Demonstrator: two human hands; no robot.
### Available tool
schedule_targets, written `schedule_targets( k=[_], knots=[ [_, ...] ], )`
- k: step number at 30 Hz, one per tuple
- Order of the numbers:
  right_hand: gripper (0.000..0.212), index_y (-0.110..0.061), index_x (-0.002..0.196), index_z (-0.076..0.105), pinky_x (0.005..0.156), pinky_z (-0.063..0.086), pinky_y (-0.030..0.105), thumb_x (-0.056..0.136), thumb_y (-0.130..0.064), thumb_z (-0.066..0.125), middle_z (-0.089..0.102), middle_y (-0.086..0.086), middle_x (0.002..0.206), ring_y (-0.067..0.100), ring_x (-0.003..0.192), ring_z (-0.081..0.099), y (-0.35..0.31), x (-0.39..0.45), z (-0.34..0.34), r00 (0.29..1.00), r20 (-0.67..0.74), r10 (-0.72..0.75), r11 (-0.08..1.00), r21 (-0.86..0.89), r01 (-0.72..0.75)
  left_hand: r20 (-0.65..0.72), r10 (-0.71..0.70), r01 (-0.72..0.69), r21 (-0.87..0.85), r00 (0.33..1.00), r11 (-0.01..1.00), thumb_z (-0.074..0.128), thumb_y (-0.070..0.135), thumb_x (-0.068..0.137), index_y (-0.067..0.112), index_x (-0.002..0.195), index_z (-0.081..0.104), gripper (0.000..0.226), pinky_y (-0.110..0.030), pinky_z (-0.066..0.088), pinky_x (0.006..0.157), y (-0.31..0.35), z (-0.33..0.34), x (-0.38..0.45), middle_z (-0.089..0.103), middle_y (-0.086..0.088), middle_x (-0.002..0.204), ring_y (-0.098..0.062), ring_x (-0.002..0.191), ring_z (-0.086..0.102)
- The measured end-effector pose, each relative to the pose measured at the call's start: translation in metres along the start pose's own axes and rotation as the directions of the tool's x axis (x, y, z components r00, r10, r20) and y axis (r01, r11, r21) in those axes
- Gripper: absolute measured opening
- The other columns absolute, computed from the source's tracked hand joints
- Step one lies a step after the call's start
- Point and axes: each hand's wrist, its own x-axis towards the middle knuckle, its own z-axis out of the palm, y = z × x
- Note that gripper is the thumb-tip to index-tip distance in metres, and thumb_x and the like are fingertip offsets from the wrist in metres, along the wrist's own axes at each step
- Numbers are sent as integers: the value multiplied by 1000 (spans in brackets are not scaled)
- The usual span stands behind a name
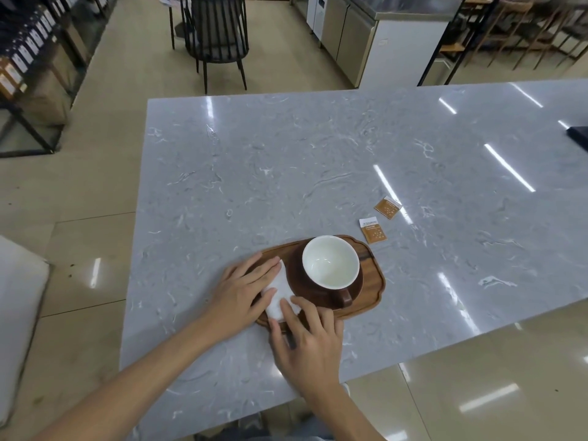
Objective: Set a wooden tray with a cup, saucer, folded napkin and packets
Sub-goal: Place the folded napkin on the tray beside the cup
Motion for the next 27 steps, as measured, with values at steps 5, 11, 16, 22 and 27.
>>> schedule_targets(
  k=[5,11,16,22,27],
  knots=[
    [34,-31,117,74,76,37,33,91,-52,68,68,-9,117,16,98,56,3,-2,-3,1000,7,-8,1000,-3,8,-4,-4,4,-26,1000,1000,41,41,101,28,153,41,54,-43,38,113,1,1,-2,38,15,159,-17,151,29],
    [33,-30,118,75,78,43,33,94,-51,66,70,-8,115,17,99,58,5,-1,-5,999,16,-29,999,-30,30,16,-19,19,-6,1000,1000,38,42,102,31,154,38,54,-43,37,113,1,1,-1,35,18,160,-16,153,24],
    [35,-29,126,71,82,45,34,98,-48,62,66,-5,126,18,103,60,1,-4,-4,998,70,5,1000,-16,-4,22,-33,33,-9,999,999,35,44,102,31,154,39,54,-42,35,114,5,-3,-1,33,18,161,-17,154,20],
    [42,-30,137,62,89,46,26,97,-42,64,60,-4,133,13,106,55,4,3,-30,996,91,-24,988,157,9,-3,-62,60,-213,998,975,38,44,101,26,153,42,55,-41,28,122,11,-15,3,36,13,160,-12,155,16],
    [30,-25,125,69,82,46,14,97,-34,63,66,-8,112,8,100,56,22,39,-71,999,14,-37,970,239,33,-91,-96,68,-271,991,960,45,43,101,24,151,45,54,-33,28,120,17,-34,19,41,12,157,-13,152,25]
  ],
)
